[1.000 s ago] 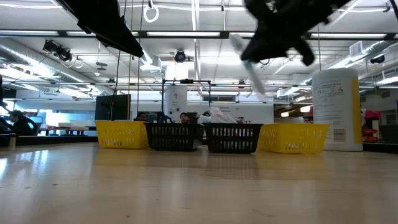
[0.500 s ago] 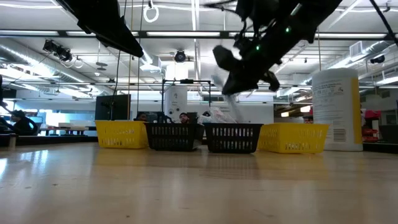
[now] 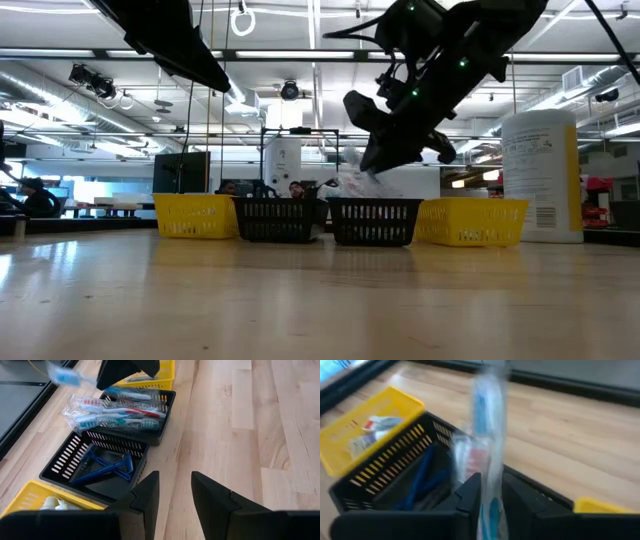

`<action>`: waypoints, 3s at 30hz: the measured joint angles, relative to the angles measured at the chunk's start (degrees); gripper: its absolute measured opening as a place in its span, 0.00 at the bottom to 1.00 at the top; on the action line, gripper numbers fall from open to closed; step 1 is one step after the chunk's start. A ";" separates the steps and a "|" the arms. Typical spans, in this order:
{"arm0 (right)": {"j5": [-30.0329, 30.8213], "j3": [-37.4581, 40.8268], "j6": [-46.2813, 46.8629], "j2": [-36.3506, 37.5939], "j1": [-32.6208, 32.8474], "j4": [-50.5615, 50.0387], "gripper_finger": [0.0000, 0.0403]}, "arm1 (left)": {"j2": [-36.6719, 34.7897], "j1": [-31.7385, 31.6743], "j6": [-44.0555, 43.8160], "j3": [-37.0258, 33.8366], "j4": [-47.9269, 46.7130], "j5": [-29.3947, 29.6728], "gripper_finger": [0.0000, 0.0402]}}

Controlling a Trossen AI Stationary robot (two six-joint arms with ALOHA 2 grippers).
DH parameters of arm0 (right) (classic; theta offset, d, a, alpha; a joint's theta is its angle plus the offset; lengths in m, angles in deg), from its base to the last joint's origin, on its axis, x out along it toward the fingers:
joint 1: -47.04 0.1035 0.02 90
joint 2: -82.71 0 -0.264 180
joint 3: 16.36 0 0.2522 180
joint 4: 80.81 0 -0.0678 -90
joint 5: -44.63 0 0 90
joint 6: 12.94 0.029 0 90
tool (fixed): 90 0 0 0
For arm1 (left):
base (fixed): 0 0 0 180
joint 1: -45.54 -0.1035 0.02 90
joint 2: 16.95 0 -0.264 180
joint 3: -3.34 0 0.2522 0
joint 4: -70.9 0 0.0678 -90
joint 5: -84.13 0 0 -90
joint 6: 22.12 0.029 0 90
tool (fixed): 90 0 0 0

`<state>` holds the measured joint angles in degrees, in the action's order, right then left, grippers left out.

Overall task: Pick & Place Travel size toiletries
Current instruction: Put the blue toothbrush into the right black bin, then return to Home Position

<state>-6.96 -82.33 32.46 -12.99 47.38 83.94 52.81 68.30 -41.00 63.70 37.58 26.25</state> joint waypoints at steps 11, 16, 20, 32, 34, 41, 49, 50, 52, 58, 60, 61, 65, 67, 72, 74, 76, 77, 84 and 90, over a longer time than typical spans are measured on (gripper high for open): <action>-1.21 0.00 3.48 0.36 0.00 -6.48 0.45 | -0.02 0.02 -0.24 0.00 -0.02 -0.22 0.30; -3.26 0.00 -5.31 3.65 0.96 -1.10 0.51 | -0.02 0.00 1.30 0.00 -0.07 -0.20 0.30; -9.15 0.00 -12.73 8.17 2.46 -0.39 0.51 | 0.00 0.13 2.00 0.02 -0.52 -0.99 0.30; -24.62 0.00 -33.75 23.80 8.63 -3.36 0.11 | -8.71 1.46 3.32 0.64 -10.92 -0.64 0.17; -26.20 0.00 -37.22 26.79 9.32 -4.61 0.04 | -12.92 2.02 4.19 0.65 -12.43 0.33 0.11; -27.45 0.03 -47.47 38.12 11.11 -11.14 0.01 | -31.28 4.16 10.87 -1.09 -15.22 2.41 0.03; -40.37 11.79 -53.83 49.34 8.21 -5.04 0.01 | -52.04 4.24 21.51 -16.99 0.95 1.41 0.03; -40.78 13.69 -54.35 50.84 7.65 -3.57 0.01 | -54.28 4.24 22.88 -19.26 3.77 1.79 0.02; -41.06 17.34 -54.47 54.03 6.28 -1.33 0.00 | -58.61 4.22 25.37 -23.69 8.66 2.10 0.01; -44.30 26.86 -52.40 64.69 2.92 0.43 0.00 | -69.29 4.22 28.34 -32.49 14.05 2.29 0.04; -44.70 29.55 -51.95 68.11 2.30 0.57 0.00 | -69.61 4.15 28.39 -34.19 14.94 2.98 0.05; -44.66 30.82 -51.87 69.92 2.06 0.36 0.00 | -69.63 4.15 28.49 -34.75 14.42 3.77 0.06; -44.63 35.53 -51.87 76.51 1.38 0.48 0.00 | -69.15 4.13 28.07 -37.01 15.46 5.44 0.06; -44.67 37.88 -51.57 79.23 1.23 1.30 0.00 | -69.55 4.13 27.03 -38.60 16.64 5.29 0.06; -44.69 43.31 -51.32 84.76 1.23 3.87 0.01 | -69.50 4.14 26.62 -42.85 22.59 3.69 0.06; -44.71 44.61 -51.25 86.25 1.23 3.88 0.01 | -69.57 4.15 26.59 -44.00 24.69 3.82 0.06; -44.71 45.54 -50.80 87.44 1.23 3.92 0.01 | -69.54 4.13 26.26 -45.52 25.68 3.90 0.06; -44.73 46.02 -50.77 87.91 1.23 3.96 0.01 | -69.48 4.14 26.01 -46.03 25.76 3.76 0.06; -44.75 49.91 -50.77 89.19 1.23 5.49 0.01 | -69.41 4.14 24.51 -46.06 25.77 0.85 0.06; -44.68 51.67 -50.32 89.00 1.25 6.89 0.02 | -69.39 4.15 21.48 -46.08 25.49 1.38 0.06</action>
<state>-51.64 -30.66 -17.86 76.01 48.63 90.82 -16.58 72.45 -19.51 17.62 63.08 27.62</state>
